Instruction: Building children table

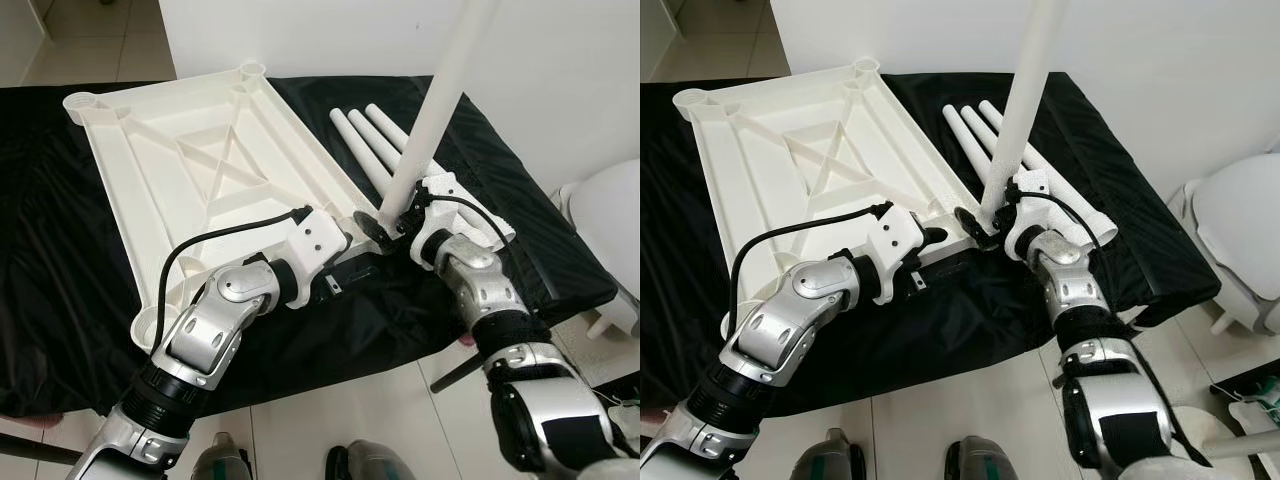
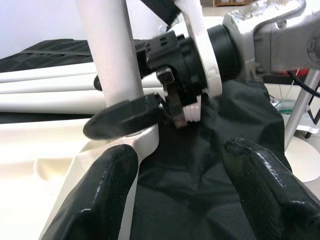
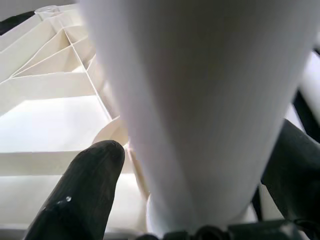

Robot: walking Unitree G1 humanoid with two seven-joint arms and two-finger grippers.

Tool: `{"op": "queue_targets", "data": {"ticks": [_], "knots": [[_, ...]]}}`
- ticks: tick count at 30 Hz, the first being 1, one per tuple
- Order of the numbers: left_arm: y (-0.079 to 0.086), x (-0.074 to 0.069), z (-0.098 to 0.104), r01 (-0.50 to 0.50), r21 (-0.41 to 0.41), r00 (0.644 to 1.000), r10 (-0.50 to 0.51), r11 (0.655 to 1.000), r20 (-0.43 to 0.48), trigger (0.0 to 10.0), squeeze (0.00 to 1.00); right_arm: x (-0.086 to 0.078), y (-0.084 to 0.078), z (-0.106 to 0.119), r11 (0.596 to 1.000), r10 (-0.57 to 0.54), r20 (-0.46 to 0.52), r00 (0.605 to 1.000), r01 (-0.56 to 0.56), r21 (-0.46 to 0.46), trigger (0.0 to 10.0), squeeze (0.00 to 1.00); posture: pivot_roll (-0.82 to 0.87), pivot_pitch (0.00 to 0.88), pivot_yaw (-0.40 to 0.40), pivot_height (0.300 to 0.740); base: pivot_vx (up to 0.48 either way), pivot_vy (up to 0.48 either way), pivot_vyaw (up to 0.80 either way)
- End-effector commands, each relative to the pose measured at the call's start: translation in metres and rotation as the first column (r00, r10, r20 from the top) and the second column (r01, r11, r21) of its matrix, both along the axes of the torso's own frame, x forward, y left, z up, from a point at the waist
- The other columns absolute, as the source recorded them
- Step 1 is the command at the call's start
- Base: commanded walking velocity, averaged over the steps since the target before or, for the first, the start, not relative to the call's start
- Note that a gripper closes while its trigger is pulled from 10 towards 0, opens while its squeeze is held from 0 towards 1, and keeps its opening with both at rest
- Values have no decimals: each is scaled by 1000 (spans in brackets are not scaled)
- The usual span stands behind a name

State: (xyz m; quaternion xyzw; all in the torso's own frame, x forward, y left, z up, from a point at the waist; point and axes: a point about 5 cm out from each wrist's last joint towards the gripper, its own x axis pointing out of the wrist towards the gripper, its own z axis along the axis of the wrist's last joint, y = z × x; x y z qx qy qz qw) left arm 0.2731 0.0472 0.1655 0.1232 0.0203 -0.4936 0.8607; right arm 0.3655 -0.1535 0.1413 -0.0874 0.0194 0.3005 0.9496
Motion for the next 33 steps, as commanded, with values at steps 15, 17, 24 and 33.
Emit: {"op": "queue_targets", "data": {"ticks": [15,17,24,33], "knots": [[1,1,2,3,10,1000,-3,1000,7,10000,0,4,-13,-5,997,23,-27,999,-25,-79,0,0,-34,0,-39,740,0,0,0],[1,1,2,2,10,1000,-2,1000,7,10000,0,3,-13,-8,997,29,-36,999,-32,-77,0,0,-36,0,-38,740,0,0,0],[1,0,2,0,7,1000,0,1000,4,10000,0,1,-16,-13,998,11,-45,999,-13,-59,0,0,-39,0,-39,740,0,0,0],[0,-1,1,-1,3,1000,1,1000,-1,10000,0,5,-5,-17,979,-194,-91,977,199,52,10000,0,-42,0,-46,740,0,0,0]]}}
